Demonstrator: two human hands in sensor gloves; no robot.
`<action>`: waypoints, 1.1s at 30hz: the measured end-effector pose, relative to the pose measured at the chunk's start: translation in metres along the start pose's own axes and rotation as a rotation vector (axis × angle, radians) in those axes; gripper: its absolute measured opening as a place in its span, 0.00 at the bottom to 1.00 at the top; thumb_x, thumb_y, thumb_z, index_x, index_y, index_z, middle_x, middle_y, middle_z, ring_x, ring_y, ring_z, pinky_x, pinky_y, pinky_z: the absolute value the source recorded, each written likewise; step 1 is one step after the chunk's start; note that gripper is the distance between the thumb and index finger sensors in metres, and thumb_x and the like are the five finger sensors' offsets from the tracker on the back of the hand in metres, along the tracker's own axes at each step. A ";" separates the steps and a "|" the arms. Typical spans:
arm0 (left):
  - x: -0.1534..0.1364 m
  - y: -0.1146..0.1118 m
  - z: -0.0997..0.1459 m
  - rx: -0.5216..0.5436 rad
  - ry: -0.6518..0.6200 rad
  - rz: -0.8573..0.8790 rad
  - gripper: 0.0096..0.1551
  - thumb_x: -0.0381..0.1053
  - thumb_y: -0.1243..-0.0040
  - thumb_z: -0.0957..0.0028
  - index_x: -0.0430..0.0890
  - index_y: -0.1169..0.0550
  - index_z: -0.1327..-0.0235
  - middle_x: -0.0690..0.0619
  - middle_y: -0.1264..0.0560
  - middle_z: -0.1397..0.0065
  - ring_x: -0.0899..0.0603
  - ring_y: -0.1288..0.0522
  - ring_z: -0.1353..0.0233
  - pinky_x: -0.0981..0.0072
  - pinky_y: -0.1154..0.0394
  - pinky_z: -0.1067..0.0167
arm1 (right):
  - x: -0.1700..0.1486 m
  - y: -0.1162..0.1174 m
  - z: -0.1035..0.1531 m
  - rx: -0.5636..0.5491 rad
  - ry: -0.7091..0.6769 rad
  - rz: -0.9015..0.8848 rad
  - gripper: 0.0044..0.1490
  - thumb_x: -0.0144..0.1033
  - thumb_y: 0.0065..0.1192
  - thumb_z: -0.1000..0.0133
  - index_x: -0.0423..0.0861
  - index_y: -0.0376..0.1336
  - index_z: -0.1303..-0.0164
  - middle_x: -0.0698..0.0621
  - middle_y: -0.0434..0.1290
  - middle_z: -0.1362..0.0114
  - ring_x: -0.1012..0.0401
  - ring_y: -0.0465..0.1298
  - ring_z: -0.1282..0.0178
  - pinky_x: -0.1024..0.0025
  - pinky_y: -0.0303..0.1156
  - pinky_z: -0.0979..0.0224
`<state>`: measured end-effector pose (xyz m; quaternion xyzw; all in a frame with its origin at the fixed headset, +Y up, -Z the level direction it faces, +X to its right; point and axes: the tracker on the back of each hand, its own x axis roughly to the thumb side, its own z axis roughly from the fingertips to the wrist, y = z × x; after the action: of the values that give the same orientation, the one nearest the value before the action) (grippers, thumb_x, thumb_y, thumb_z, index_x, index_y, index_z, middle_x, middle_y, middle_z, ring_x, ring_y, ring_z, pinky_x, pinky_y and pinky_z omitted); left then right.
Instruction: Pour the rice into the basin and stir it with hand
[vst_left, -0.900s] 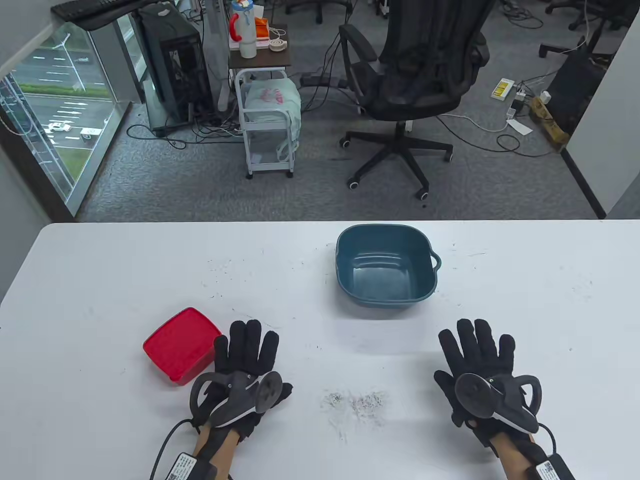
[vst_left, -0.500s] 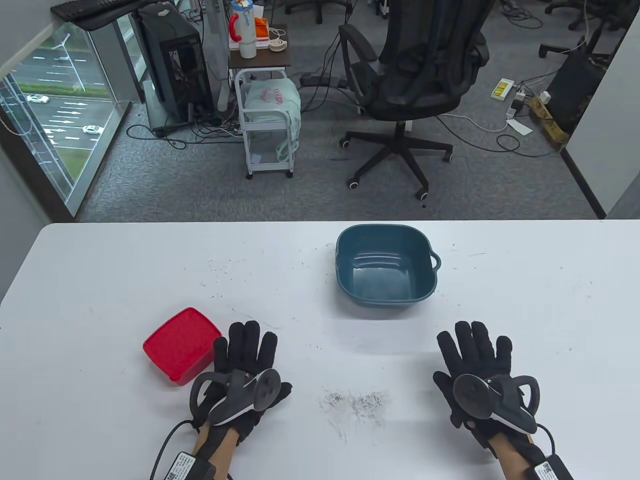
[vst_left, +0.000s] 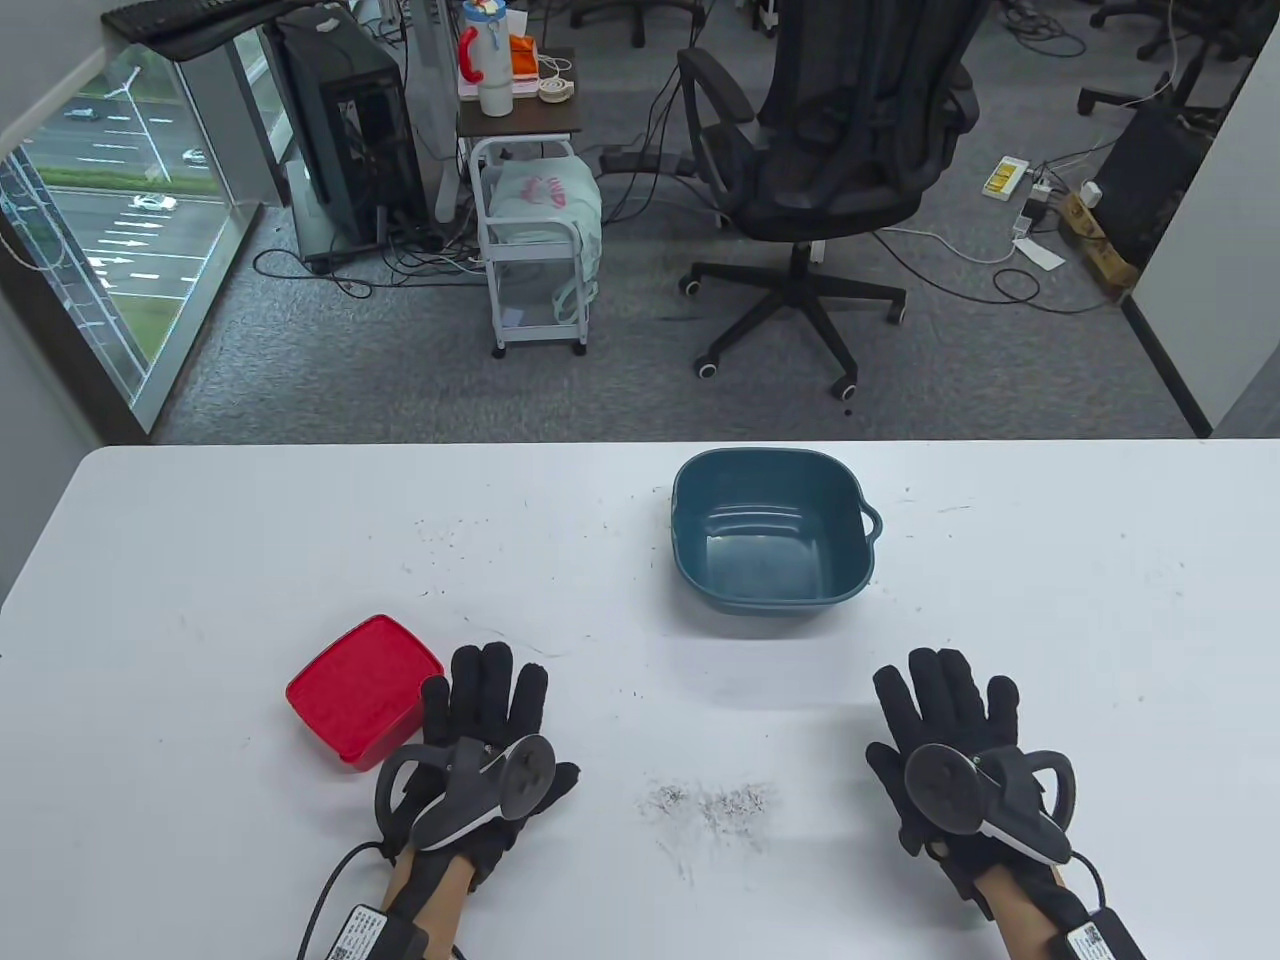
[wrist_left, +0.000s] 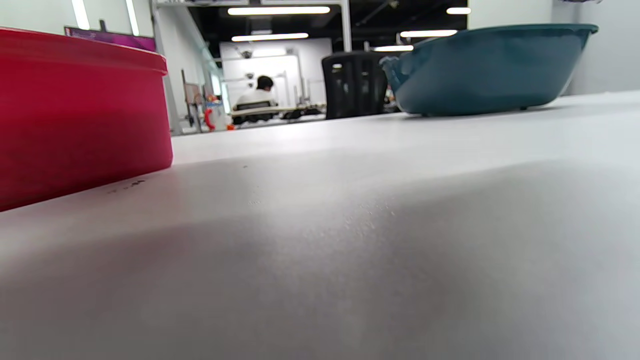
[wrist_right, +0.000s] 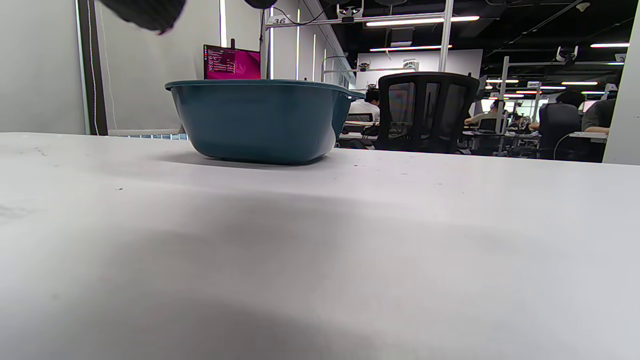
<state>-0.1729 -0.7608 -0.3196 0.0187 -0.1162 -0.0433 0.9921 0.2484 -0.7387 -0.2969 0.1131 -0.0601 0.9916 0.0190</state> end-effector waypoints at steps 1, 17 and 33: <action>-0.002 0.002 0.001 0.005 0.005 0.007 0.65 0.80 0.54 0.65 0.49 0.50 0.15 0.37 0.62 0.14 0.24 0.61 0.17 0.22 0.54 0.27 | 0.000 0.000 0.000 0.001 -0.001 -0.002 0.48 0.56 0.57 0.54 0.51 0.52 0.23 0.38 0.51 0.18 0.37 0.54 0.18 0.22 0.48 0.30; -0.142 0.033 -0.029 -0.146 0.336 0.315 0.66 0.79 0.44 0.64 0.51 0.51 0.15 0.34 0.62 0.14 0.23 0.62 0.17 0.22 0.53 0.25 | -0.005 -0.005 0.000 -0.002 0.013 -0.067 0.47 0.54 0.57 0.54 0.50 0.53 0.24 0.37 0.54 0.19 0.37 0.57 0.19 0.22 0.49 0.30; -0.167 -0.012 -0.031 -0.377 0.385 0.331 0.71 0.76 0.25 0.72 0.66 0.55 0.23 0.35 0.61 0.13 0.17 0.52 0.18 0.21 0.39 0.26 | -0.001 -0.001 -0.001 0.025 0.012 -0.053 0.47 0.54 0.57 0.54 0.49 0.54 0.24 0.37 0.54 0.19 0.37 0.57 0.20 0.22 0.50 0.30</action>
<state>-0.3284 -0.7571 -0.3884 -0.1767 0.0825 0.1026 0.9754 0.2491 -0.7376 -0.2980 0.1087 -0.0445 0.9921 0.0443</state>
